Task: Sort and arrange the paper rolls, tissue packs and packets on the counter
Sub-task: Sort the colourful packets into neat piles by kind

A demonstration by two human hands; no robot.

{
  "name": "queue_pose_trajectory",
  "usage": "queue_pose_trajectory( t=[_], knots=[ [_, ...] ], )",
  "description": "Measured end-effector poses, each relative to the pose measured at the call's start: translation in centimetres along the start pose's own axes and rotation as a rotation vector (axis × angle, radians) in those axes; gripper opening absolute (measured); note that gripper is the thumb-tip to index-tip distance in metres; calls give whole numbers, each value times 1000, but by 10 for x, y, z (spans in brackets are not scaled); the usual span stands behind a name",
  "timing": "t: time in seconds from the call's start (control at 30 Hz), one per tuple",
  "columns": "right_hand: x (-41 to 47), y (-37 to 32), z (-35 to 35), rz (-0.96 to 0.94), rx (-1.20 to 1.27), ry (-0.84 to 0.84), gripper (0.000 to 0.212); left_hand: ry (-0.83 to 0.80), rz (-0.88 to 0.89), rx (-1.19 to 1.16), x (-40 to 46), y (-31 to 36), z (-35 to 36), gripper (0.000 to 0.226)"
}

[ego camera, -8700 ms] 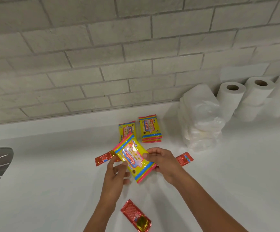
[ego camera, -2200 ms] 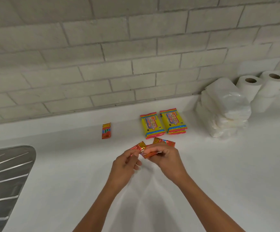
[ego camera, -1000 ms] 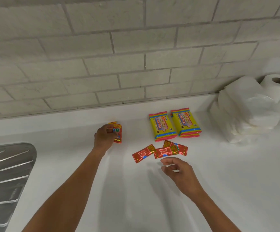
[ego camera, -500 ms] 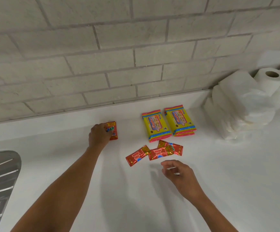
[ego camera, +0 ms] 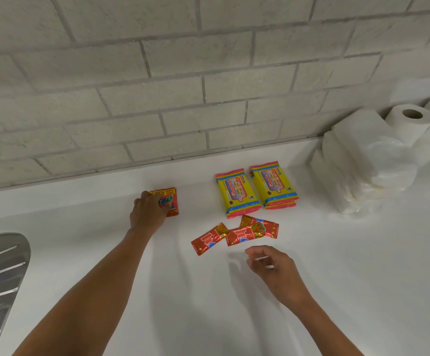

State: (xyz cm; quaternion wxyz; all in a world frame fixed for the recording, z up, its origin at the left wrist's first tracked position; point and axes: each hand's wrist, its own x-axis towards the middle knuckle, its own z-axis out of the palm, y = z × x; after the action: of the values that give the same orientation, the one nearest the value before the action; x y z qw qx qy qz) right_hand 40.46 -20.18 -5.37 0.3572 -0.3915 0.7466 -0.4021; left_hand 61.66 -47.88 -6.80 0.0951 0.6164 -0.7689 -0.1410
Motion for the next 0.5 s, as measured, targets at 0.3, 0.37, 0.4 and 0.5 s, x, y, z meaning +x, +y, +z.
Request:
queue_pose_trajectory(
  t=[0.3,0.37,0.4,0.5],
  knots=[
    [5,-4,-6,-19,-14,36,19,47,45,-49,-15,18,-8,40],
    [7,-5,-7,-17,-9,40,18,37,120,-109,-29,32,-6,34],
    [7,-6,-7,-10,1,40,17,7,167,-124,-38,40,-4,31],
    [8,-7,-5,-6,5,36,17,-153,264,-82,-65,58,9,38]
  ],
)
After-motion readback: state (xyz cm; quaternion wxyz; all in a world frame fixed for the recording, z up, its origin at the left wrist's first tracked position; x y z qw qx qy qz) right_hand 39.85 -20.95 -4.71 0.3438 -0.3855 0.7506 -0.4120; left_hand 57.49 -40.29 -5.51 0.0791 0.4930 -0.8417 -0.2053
